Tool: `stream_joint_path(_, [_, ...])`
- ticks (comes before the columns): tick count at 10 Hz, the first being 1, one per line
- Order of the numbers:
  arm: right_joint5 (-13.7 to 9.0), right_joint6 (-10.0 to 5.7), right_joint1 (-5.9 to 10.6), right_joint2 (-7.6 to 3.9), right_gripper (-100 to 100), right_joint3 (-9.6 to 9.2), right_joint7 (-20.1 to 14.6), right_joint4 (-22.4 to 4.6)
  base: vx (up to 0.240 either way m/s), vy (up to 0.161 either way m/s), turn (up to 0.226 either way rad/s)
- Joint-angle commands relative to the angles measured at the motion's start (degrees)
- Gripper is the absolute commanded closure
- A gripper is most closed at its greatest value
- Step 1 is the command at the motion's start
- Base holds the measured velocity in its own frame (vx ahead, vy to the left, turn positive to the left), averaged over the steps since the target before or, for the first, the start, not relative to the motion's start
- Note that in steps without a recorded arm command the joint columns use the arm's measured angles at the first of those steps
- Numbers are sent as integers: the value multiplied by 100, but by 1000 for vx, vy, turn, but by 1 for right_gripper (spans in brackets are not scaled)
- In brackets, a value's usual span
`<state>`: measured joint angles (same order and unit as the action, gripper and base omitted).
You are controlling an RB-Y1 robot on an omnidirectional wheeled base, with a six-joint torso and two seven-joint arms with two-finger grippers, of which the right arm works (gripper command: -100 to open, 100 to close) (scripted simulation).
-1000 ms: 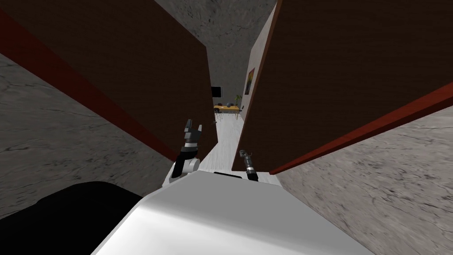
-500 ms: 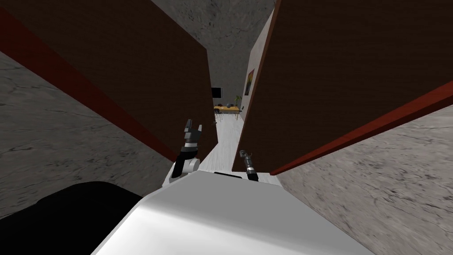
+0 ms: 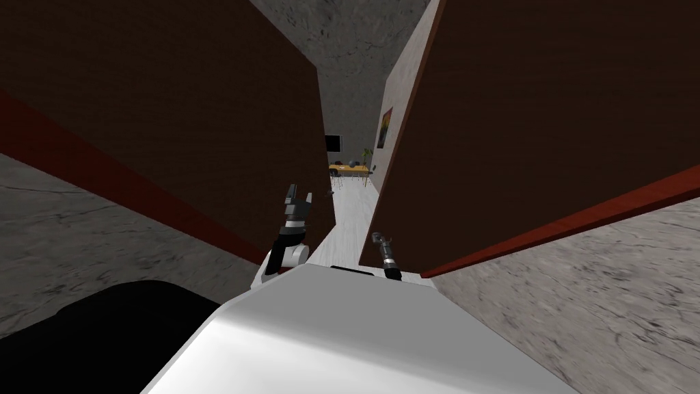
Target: Push the door open
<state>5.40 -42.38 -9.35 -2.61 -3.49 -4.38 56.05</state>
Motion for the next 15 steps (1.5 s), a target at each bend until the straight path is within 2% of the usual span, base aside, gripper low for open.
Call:
stream_joint_path(1, [-60,42,0,-86,100,155,49,132,208,47,-84])
stream_joint_path(5, [-172,43,62,-99,100,408,169,71,171,72,-82])
stream_joint_path(8, [-274,44,119,-51,100,640,280,15,184,86,-99])
stream_joint_path(11, [-373,45,175,50,100,866,389,-40,190,101,-98])
stream_joint_path(15, [-488,45,239,253,100,1126,513,-103,191,72,-85])
